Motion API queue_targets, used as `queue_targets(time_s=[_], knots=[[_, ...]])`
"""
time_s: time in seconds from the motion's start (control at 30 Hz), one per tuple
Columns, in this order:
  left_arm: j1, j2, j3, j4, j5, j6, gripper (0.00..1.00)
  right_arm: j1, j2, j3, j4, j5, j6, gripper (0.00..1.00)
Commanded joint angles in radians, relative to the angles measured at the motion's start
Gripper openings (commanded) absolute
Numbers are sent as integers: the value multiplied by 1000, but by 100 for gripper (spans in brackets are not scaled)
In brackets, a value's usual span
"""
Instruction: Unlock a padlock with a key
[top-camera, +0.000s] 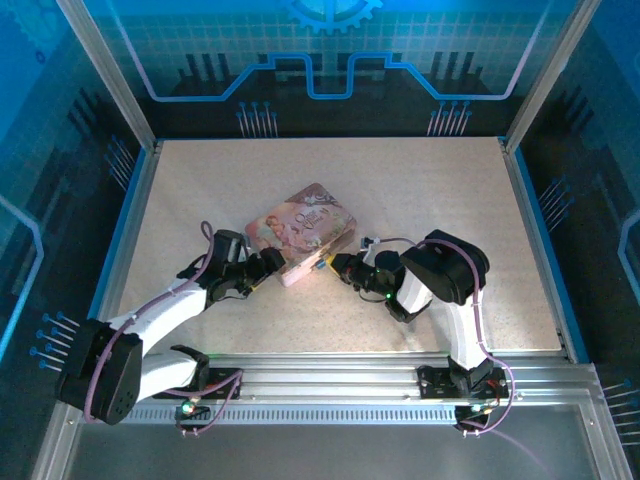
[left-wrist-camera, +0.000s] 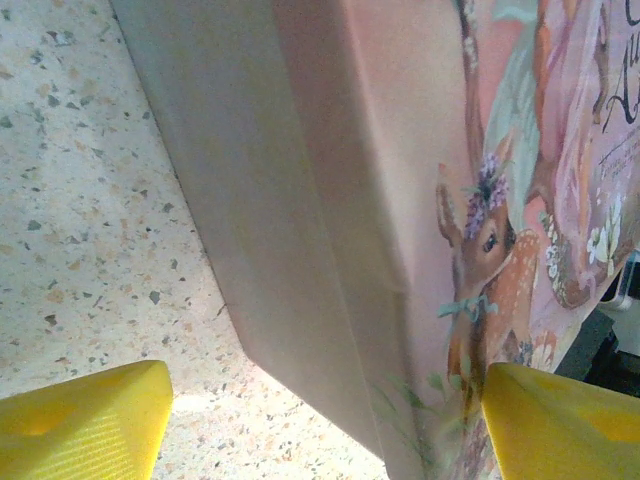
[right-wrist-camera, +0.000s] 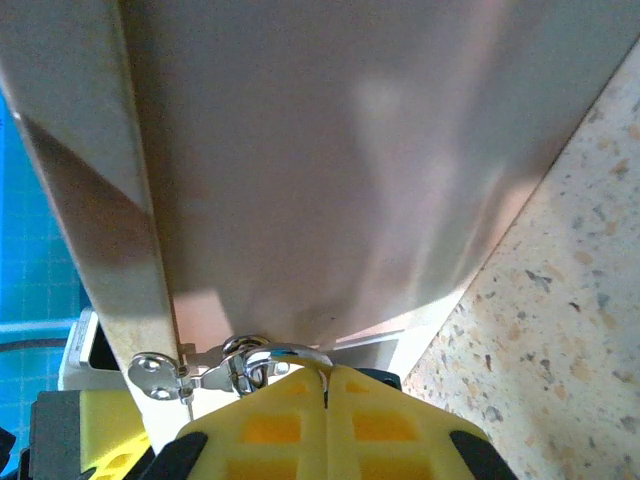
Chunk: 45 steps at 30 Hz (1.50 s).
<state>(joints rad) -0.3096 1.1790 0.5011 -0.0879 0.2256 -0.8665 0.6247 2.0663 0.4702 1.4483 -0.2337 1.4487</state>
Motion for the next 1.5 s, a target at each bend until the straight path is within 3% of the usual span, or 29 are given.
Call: queue_targets(time_s=[0.0, 1.2, 1.47], knots=[[-16, 24, -13, -44, -13, -10, 82, -19, -15, -3, -65, 49, 14, 1], [-17, -37, -4, -54, -5, -8, 83, -77, -95, -51, -137, 21, -52, 1], [-40, -118, 93, -166, -54, 58, 83, -91, -185, 0, -350, -45, -173, 2]])
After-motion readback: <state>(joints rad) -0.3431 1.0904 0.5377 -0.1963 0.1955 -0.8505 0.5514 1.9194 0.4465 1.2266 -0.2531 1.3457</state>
